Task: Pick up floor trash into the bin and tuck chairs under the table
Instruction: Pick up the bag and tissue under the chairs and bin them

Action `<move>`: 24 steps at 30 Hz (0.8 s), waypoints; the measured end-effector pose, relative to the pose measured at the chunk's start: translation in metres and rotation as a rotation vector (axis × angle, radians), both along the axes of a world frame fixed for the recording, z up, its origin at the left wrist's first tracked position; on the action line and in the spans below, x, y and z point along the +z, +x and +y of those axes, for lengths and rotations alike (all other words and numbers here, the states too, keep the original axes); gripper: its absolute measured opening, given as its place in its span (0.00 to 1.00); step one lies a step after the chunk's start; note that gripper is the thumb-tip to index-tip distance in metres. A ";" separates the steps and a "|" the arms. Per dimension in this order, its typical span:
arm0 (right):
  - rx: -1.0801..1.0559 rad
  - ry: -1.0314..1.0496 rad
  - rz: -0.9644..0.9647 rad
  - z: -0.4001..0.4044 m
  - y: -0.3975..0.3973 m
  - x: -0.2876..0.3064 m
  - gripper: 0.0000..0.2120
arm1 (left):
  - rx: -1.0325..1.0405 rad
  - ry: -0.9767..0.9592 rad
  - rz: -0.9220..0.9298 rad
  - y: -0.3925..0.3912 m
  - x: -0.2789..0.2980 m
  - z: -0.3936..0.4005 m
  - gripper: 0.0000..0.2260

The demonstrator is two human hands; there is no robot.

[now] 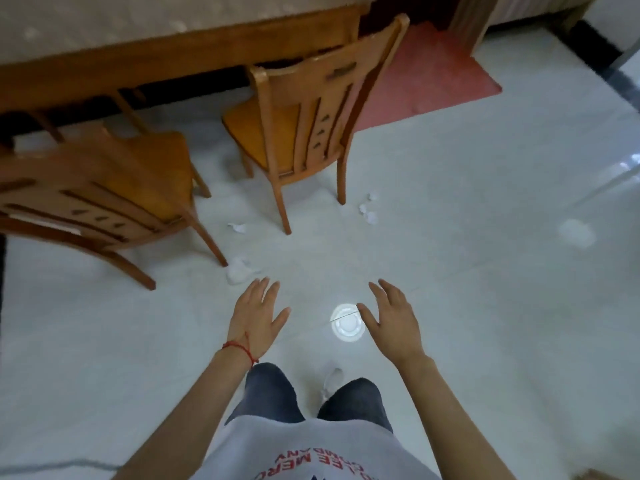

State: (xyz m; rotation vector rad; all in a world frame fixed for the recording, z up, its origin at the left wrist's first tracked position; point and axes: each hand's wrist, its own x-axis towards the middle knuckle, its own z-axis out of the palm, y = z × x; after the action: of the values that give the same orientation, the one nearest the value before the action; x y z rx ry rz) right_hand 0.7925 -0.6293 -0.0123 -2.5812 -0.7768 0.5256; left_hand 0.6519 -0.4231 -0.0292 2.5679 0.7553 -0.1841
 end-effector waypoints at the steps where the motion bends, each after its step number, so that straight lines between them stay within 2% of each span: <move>1: 0.039 0.005 0.002 0.009 0.004 0.000 0.24 | 0.036 0.003 0.011 -0.005 0.000 0.003 0.26; 10: 0.349 -0.028 0.021 0.106 0.017 -0.012 0.24 | 0.328 0.001 0.055 -0.045 -0.008 0.054 0.26; 24: 0.352 -0.043 0.043 0.259 0.046 -0.035 0.24 | 0.352 -0.028 0.087 -0.017 -0.033 0.202 0.25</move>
State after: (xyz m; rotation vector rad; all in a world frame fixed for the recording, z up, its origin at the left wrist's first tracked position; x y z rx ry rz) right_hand 0.8389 -0.3698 -0.0471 -2.4712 -1.2268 0.7043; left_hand 0.6350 -0.2208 -0.0624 2.3652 1.2116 -0.1916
